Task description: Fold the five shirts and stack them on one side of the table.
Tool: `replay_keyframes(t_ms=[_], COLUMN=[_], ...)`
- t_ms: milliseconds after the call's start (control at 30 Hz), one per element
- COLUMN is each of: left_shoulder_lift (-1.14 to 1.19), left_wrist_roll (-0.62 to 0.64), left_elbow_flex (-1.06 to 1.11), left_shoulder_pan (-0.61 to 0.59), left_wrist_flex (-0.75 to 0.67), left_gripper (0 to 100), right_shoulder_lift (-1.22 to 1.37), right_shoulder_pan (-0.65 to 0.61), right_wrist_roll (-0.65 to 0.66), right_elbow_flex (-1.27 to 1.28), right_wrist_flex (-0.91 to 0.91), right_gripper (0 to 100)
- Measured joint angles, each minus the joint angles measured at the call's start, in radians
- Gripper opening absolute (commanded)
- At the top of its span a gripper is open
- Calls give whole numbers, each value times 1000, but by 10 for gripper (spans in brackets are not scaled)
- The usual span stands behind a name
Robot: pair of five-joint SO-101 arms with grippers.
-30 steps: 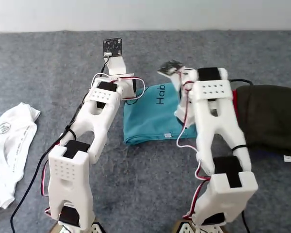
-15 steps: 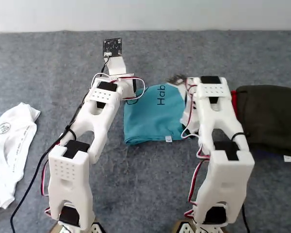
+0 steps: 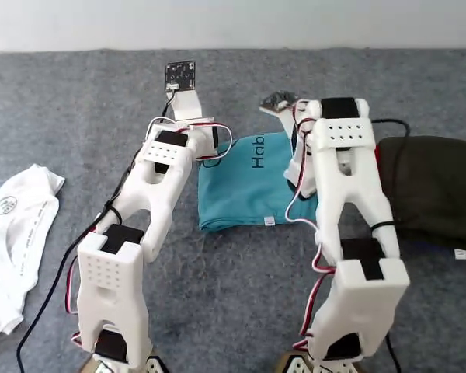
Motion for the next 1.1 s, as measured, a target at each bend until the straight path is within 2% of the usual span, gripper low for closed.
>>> replay_keyframes(t_ms=[167, 267, 500, 667, 900, 1100], left_shoulder_lift=[0, 0, 0, 0, 0, -2], left_wrist_roll=[0, 0, 0, 0, 0, -2], left_elbow_flex=[0, 0, 0, 0, 0, -8], left_shoulder_pan=[0, 0, 0, 0, 0, -2], left_wrist_flex=[0, 0, 0, 0, 0, 44], left_gripper=[14, 14, 14, 14, 14, 14], right_shoulder_lift=[29, 138, 358, 353, 196, 43], right_shoulder_pan=[-49, -44, 100, 138, -3, -6], right_wrist_roll=[2, 2, 2, 0, 2, 2], right_elbow_flex=[0, 0, -8, -40, -112, -121], right_wrist_flex=[-69, -112, -140, -126, -52, -49], right_gripper=[9, 9, 9, 11, 11, 11])
